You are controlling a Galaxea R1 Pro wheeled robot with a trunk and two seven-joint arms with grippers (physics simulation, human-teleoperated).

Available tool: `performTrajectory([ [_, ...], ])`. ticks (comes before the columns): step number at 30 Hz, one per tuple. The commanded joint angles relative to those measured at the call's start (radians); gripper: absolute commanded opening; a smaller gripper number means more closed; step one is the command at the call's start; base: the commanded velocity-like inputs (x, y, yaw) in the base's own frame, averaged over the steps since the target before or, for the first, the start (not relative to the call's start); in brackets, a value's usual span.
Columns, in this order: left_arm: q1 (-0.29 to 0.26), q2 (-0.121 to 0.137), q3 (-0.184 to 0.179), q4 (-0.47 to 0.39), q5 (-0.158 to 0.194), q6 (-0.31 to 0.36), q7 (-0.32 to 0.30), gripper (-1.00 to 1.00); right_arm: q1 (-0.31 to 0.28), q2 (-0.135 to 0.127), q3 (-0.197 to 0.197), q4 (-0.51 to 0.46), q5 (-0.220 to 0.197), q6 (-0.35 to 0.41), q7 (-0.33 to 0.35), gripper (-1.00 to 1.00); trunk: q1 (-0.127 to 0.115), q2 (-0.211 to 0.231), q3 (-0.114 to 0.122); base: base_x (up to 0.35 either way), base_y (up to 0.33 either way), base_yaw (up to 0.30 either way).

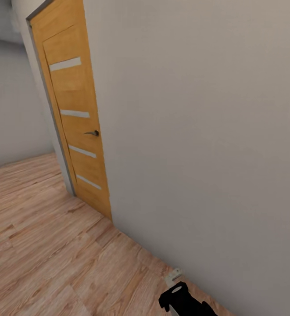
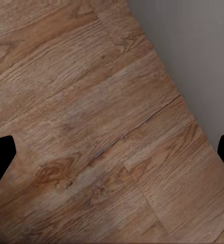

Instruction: Move the two storage containers from the living room to the garage. In the garage, place one container on the floor and stack the other container on top of it (either order is fine).

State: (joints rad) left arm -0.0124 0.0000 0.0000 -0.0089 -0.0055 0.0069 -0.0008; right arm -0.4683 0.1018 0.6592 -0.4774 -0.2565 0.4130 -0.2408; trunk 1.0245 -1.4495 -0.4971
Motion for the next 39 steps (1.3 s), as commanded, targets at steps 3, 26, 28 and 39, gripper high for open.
performTrajectory([
  [3, -0.001, 0.0, 0.0, 0.0, -0.001, 0.001, 0.002, 1.0, -0.001, -0.003, 0.006, 0.056, -0.01, 0.004, -0.009, 1.0, 0.001, -0.001, -0.004, 0.312, 0.151, 0.217],
  [26, -0.018, 0.0, -0.001, 0.0, -0.002, 0.001, 0.004, 1.0, -0.001, -0.007, 0.0, 0.297, -0.011, 0.001, -0.009, 1.0, 0.001, -0.001, -0.029, 0.312, 0.151, 0.217],
  [28, -0.018, 0.0, 0.0, 0.0, -0.001, 0.001, 0.004, 1.0, -0.001, -0.006, 0.0, 0.296, -0.011, 0.001, -0.009, 1.0, 0.001, -0.001, -0.031, 0.312, 0.151, 0.217],
  [39, -0.018, 0.0, 0.001, 0.0, -0.001, 0.001, -0.002, 1.0, -0.001, -0.005, 0.002, 0.293, -0.01, 0.0, -0.009, 1.0, 0.001, -0.001, -0.043, 0.312, 0.151, 0.217],
])
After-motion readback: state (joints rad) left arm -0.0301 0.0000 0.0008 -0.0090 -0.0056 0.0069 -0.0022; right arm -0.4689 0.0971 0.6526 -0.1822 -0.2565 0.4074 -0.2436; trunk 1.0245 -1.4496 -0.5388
